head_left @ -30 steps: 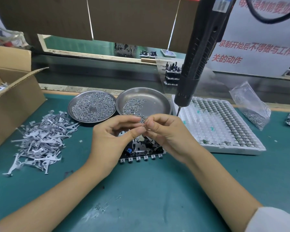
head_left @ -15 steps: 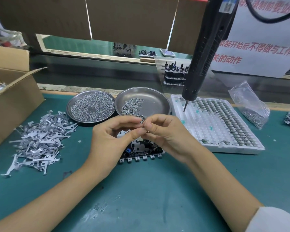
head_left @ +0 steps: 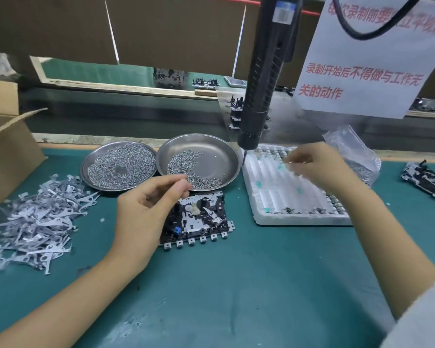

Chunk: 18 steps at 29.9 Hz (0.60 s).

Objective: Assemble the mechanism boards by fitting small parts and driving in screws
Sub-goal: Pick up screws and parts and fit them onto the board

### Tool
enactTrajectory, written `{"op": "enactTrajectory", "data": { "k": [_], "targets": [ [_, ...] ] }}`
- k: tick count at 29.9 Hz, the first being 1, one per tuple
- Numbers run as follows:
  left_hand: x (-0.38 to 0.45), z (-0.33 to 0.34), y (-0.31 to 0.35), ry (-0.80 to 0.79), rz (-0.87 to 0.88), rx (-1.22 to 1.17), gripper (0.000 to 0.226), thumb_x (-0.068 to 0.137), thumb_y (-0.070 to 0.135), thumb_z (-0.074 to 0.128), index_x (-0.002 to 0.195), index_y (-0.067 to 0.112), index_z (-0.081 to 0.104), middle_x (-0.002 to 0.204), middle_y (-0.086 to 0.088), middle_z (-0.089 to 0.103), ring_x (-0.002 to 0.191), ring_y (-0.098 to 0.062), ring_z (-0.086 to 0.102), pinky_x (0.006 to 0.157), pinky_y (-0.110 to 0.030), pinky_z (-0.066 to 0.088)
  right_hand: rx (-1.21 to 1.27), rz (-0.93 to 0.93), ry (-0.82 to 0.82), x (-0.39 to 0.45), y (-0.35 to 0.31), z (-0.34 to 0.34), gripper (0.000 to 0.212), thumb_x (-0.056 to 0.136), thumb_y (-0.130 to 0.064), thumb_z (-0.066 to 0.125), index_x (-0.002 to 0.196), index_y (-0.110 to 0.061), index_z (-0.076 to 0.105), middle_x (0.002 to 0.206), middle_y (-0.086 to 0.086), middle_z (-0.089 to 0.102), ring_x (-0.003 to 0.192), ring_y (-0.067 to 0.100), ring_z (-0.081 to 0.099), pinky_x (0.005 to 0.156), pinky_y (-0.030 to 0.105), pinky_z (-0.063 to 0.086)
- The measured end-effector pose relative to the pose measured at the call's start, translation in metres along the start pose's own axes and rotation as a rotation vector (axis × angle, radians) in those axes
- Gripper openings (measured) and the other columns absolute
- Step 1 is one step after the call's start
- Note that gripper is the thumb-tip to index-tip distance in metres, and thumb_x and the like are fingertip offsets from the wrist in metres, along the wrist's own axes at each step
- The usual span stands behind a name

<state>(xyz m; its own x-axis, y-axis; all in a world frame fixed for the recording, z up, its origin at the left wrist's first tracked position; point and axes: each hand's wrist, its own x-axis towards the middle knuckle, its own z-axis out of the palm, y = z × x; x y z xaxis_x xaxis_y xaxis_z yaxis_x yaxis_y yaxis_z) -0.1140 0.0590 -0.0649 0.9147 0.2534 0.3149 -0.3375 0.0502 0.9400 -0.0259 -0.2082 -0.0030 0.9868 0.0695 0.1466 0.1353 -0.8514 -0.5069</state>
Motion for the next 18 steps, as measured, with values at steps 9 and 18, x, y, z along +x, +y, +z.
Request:
{"op": "enactTrajectory", "data": {
  "k": [9, 18],
  "targets": [
    [0.004, -0.004, -0.009, 0.010, -0.007, 0.037, 0.013, 0.076, 0.026, 0.066, 0.087, 0.023, 0.071, 0.081, 0.005, 0.074, 0.079, -0.008, 0.069, 0.074, -0.013, 0.051, -0.469, -0.113, -0.042, 0.041, 0.030, 0.009, 0.048, 0.081, 0.011, 0.048, 0.116, -0.017, 0.065, 0.101, 0.007, 0.066, 0.088, 0.026, 0.060, 0.067, 0.032, 0.047],
    [0.002, -0.002, -0.008, 0.000, -0.019, 0.053, 0.014, 0.074, 0.014, 0.071, 0.085, 0.022, 0.072, 0.080, 0.010, 0.074, 0.074, -0.003, 0.068, 0.069, -0.010, 0.049, -0.394, -0.177, 0.096, 0.030, 0.027, -0.005, 0.015, 0.080, 0.011, 0.054, 0.084, 0.007, 0.068, 0.084, 0.021, 0.067, 0.076, 0.030, 0.060, 0.071, 0.037, 0.050]
  ]
}}
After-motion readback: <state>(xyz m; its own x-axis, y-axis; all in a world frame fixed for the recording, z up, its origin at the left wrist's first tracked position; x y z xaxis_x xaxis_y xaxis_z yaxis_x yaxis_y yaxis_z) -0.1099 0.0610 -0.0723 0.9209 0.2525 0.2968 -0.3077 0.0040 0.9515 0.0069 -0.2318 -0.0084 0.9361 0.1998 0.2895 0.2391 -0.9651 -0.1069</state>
